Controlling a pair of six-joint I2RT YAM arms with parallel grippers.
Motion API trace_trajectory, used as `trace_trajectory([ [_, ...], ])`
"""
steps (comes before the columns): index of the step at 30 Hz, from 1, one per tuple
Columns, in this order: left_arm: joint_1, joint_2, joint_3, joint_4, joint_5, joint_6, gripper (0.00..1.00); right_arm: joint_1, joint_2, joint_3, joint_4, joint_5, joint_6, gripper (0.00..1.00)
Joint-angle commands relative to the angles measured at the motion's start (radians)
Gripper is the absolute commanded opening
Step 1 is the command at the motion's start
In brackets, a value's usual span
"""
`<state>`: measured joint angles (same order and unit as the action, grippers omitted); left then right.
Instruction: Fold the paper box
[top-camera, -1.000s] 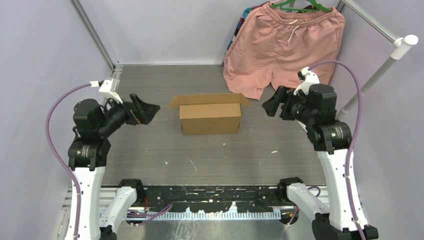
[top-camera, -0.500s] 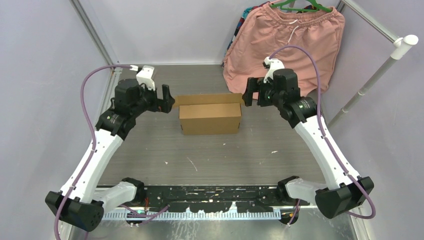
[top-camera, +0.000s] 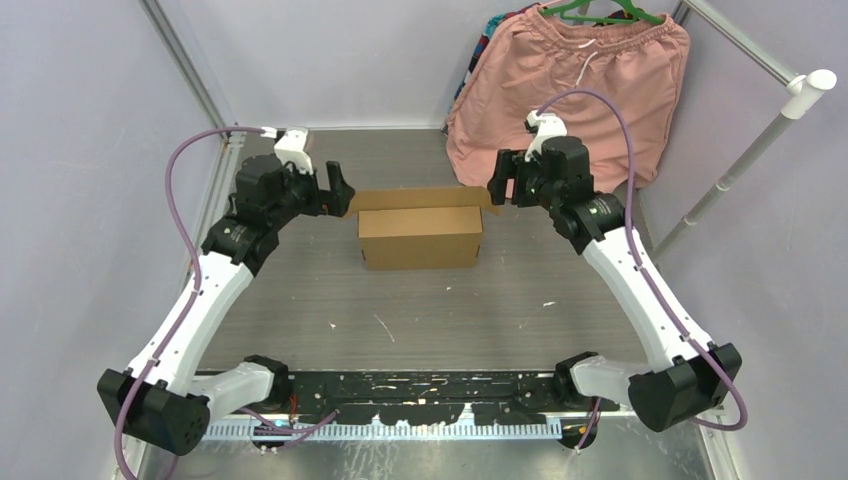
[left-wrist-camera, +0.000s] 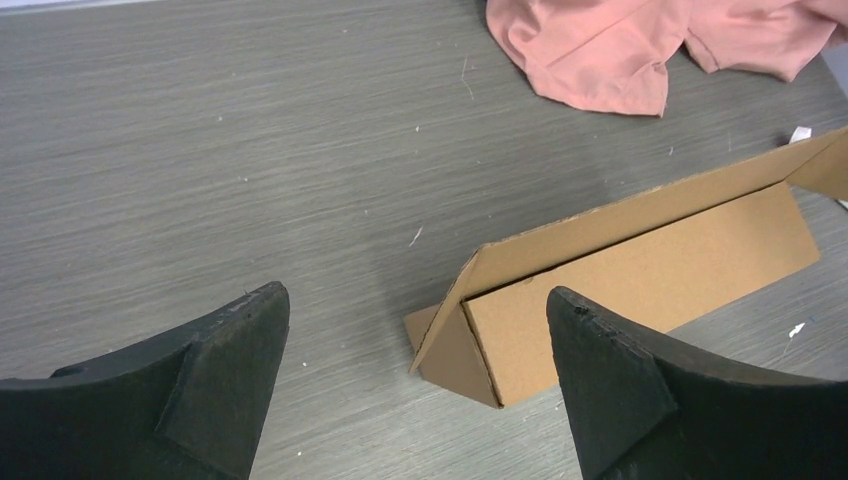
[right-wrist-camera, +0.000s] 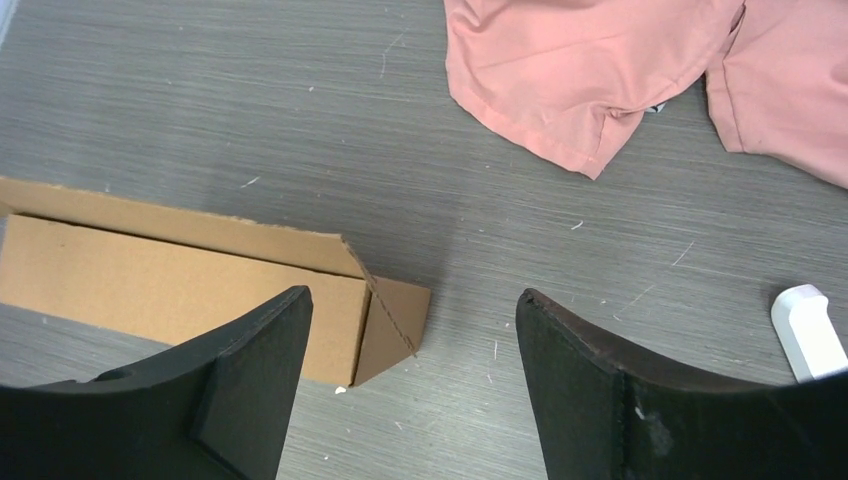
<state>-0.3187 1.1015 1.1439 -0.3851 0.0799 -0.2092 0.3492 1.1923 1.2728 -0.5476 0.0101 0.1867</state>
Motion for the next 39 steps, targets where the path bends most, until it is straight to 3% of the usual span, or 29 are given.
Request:
trace_trajectory([
  [1, 0.001, -0.028, -0.050, 0.141, -0.011, 0.007, 1.00, -0.002, 0.028, -0.013, 0.088, 0.023, -0.011, 0.79],
  [6, 0.001, -0.013, -0.047, 0.149, -0.021, 0.033, 0.94, -0.004, 0.054, -0.033, 0.131, 0.030, -0.013, 0.68],
  [12, 0.001, 0.017, -0.017, 0.118, 0.019, 0.063, 0.76, -0.004, 0.090, -0.021, 0.132, 0.007, -0.032, 0.62],
  [16, 0.001, 0.038, 0.009, 0.076, 0.073, 0.070, 0.58, -0.004, 0.080, -0.029, 0.131, -0.044, -0.046, 0.61],
  [24, 0.001, 0.016, 0.011, 0.061, 0.115, 0.076, 0.60, -0.004, 0.063, -0.053, 0.149, -0.100, -0.050, 0.55],
  [30, 0.001, 0.008, 0.030, 0.021, 0.135, 0.100, 0.68, -0.004, 0.053, -0.056, 0.148, -0.114, -0.050, 0.51],
  [39, 0.001, 0.035, 0.043, -0.018, 0.153, 0.128, 0.40, -0.005, 0.045, -0.050, 0.138, -0.118, -0.052, 0.45],
])
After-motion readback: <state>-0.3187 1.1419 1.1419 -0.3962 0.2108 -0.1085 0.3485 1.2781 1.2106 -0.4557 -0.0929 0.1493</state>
